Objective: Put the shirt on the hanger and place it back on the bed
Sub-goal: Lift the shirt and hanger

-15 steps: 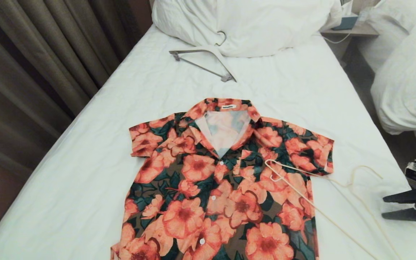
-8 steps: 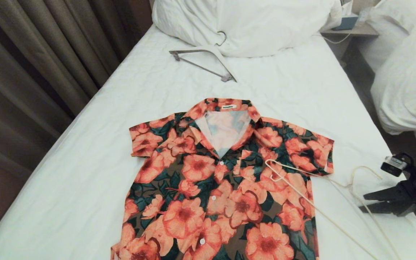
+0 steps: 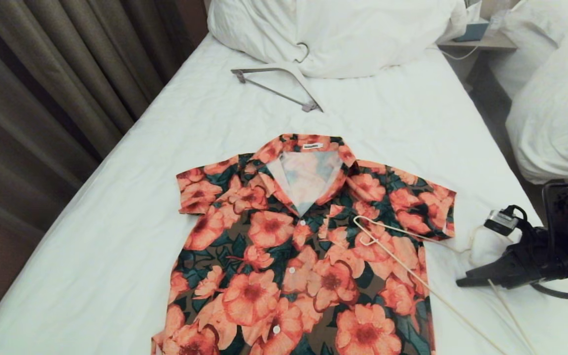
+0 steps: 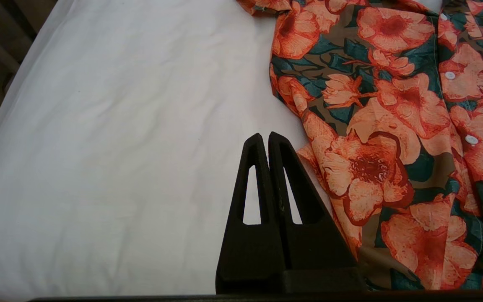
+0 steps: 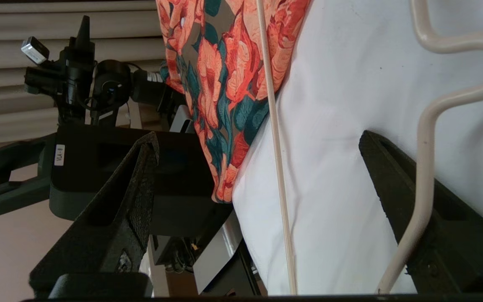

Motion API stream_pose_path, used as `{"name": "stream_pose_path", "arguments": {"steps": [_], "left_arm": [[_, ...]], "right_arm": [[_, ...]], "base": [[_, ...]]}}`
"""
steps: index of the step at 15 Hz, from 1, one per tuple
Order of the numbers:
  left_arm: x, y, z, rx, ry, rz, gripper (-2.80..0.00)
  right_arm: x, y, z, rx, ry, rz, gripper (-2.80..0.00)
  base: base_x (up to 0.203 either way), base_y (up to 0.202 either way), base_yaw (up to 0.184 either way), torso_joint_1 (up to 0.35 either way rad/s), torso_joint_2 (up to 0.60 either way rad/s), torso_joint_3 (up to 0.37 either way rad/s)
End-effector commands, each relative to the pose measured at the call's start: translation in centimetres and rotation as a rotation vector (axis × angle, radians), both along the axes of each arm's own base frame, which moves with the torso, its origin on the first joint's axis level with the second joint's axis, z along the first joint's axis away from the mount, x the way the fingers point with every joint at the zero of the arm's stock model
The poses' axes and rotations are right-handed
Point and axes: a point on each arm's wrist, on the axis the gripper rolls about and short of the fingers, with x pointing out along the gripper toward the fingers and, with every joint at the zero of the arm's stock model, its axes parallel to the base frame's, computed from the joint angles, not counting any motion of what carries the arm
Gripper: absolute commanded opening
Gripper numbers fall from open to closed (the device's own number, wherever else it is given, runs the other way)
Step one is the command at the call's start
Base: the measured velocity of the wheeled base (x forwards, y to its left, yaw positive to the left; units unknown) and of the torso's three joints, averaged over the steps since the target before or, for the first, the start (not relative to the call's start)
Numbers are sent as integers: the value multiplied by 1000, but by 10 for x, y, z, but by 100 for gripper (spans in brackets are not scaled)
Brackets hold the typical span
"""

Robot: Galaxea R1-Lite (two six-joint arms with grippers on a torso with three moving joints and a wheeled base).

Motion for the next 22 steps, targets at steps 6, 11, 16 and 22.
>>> {"name": "stream_pose_path", "arguments": {"steps": [6, 11, 16, 22], "left_arm": [[0, 0, 0, 0, 0, 0, -280], [0, 0, 0, 0, 0, 0, -280], [0, 0, 0, 0, 0, 0, -280], [0, 0, 0, 0, 0, 0, -280]], "right_arm": [[1, 0, -8, 15, -51, -23, -280], [-8, -5, 13, 0, -102, -43, -280], [-47, 0, 73, -44, -246, -61, -280], [-109, 7, 121, -92, -404, -114, -280]], "base": [[0, 0, 0, 0, 0, 0], [0, 0, 0, 0, 0, 0], [0, 0, 0, 0, 0, 0], [0, 0, 0, 0, 0, 0]]}}
